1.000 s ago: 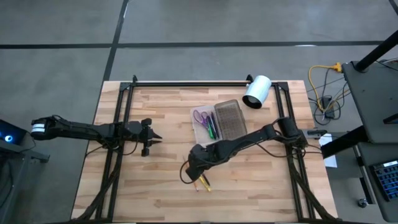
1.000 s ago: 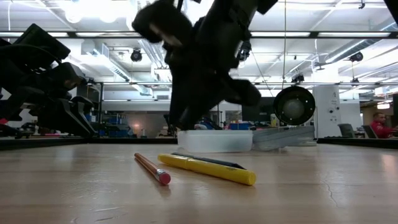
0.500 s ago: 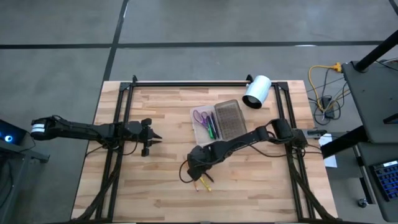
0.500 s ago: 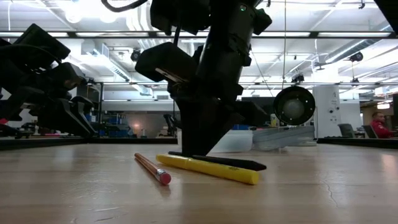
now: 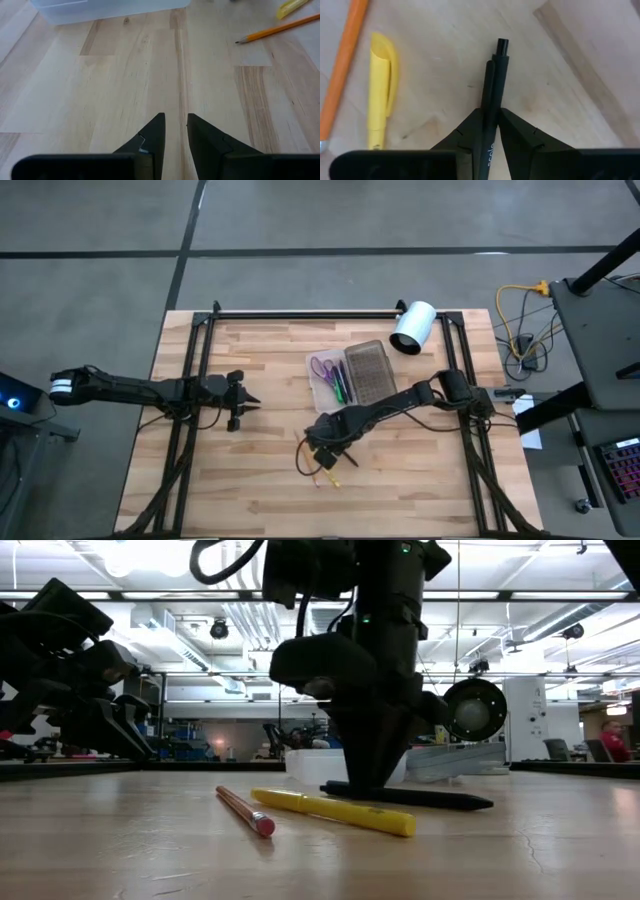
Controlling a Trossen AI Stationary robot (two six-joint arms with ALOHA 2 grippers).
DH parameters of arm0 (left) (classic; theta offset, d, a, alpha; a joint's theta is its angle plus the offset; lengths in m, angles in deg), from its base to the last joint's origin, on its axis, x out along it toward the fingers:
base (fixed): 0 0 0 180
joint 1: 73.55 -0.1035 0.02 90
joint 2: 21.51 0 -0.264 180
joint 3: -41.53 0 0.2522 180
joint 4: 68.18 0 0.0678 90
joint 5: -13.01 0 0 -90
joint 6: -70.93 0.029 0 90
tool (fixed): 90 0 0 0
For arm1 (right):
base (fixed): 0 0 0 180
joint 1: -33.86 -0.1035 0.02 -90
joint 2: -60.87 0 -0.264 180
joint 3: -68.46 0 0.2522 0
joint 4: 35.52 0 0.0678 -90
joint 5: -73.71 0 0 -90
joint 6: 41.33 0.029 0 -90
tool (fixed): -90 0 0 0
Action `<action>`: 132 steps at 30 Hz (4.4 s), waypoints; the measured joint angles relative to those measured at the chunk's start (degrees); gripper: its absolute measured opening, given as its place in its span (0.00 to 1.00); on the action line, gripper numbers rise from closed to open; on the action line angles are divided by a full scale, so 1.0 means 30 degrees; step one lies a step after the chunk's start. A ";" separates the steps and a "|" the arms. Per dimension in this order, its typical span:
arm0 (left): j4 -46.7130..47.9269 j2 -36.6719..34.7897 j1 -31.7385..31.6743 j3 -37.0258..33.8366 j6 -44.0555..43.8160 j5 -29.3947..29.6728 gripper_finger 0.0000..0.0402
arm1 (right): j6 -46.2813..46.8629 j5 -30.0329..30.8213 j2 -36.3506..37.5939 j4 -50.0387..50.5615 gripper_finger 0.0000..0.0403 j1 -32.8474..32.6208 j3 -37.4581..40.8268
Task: Pick & place school supplies into a supply box
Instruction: Put the black pen into the supply box, then put the yellow pen into the supply box
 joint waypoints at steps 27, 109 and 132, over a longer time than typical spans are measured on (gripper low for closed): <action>0.0002 0.0000 0.0004 0.0000 0.0000 -0.0004 0.17 | -0.0042 -0.0402 0.0000 0.0066 0.04 0.0169 0.0058; -0.0005 0.0000 0.0000 0.0000 0.0000 -0.0006 0.17 | 0.3621 0.8819 0.1792 0.3920 0.09 0.4969 -0.1741; -0.0002 0.0000 0.0000 0.0000 0.0000 -0.0001 0.17 | 0.2301 0.8810 0.1817 0.3954 0.29 0.4976 -0.1479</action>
